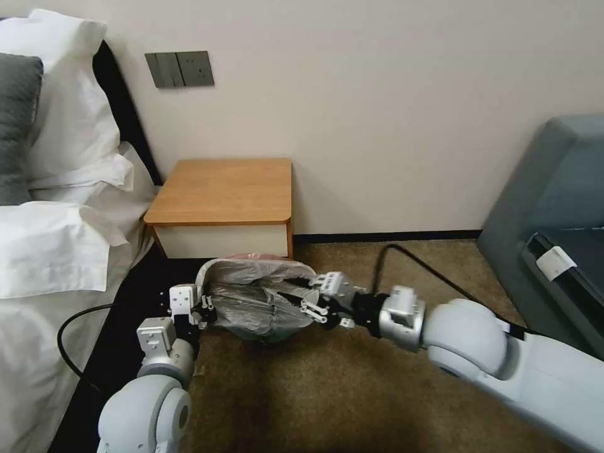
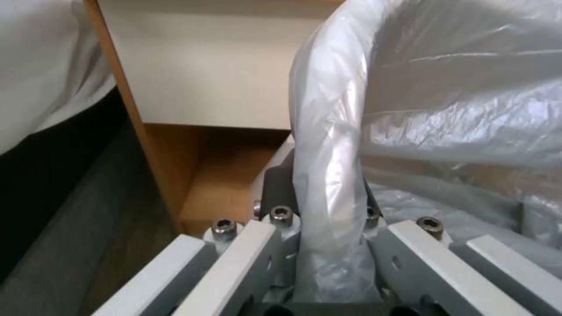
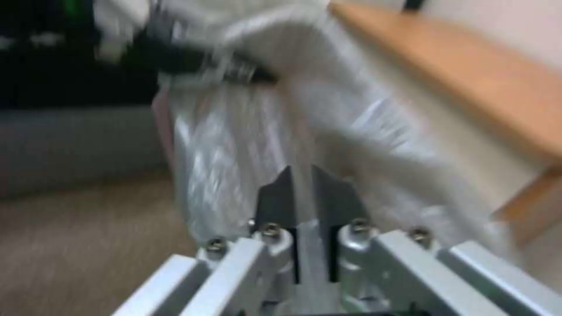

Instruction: Pick up the garbage bag from the table and place it over the trash can.

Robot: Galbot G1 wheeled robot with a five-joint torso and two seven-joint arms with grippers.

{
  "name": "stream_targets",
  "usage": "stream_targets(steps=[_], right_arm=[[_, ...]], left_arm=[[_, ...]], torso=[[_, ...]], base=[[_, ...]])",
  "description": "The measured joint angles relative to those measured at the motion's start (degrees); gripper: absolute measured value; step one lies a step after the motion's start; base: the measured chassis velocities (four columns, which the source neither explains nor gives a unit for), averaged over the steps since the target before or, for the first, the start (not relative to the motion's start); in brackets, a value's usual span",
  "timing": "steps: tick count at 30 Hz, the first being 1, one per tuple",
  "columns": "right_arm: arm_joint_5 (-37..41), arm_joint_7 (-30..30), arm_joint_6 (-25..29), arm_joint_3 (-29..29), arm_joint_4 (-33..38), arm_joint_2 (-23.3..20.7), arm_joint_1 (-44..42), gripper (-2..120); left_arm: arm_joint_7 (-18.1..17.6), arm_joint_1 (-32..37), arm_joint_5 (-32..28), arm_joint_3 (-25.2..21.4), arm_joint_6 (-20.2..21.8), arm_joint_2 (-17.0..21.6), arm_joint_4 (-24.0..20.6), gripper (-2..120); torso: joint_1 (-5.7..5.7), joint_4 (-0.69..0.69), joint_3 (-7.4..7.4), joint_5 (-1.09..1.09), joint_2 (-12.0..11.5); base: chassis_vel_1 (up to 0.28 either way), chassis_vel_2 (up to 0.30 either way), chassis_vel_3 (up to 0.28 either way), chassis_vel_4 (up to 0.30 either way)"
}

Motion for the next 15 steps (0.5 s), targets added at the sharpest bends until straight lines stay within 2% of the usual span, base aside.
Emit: stream_targets(steps=[1,2,6,7,10,15], right_arm=[[0.0,0.0,0.0,0.0,0.0,0.0,0.0,5],[0.0,0.5,-1.3,-2.6,-1.3,1.2,2.1,0],[0.1,1.8,-4.3,-8.1,-4.8,5.0,8.2,0],[0.1,1.8,-4.3,-8.1,-4.8,5.0,8.2,0],[0.6,2.3,-5.3,-13.5,-9.0,8.4,15.0,0],[0.8,2.6,-5.6,-17.4,-12.7,11.1,18.6,0]], left_arm=[[0.0,0.0,0.0,0.0,0.0,0.0,0.0,4],[0.0,0.4,0.2,0.0,0.0,-0.2,0.0,4],[0.0,1.0,0.7,0.0,-0.1,-0.6,0.1,4],[0.0,1.0,0.7,0.0,-0.1,-0.6,0.1,4],[0.0,1.1,1.3,0.1,-0.2,-0.8,0.4,4],[0.0,1.1,1.7,0.1,-0.3,-0.9,0.6,4]], torso=[[0.00,0.00,0.00,0.00,0.0],[0.00,0.00,0.00,0.00,0.0],[0.00,0.01,0.00,-0.01,0.0],[0.00,0.01,0.00,-0.01,0.0],[0.00,0.00,0.01,-0.03,0.0],[0.00,0.00,0.00,-0.01,0.0]], base=[[0.000,0.000,0.000,0.000],[0.000,0.000,0.000,0.000],[0.000,0.000,0.000,0.000],[0.000,0.000,0.000,0.000],[0.000,0.000,0.000,0.000],[0.000,0.000,0.000,0.000]])
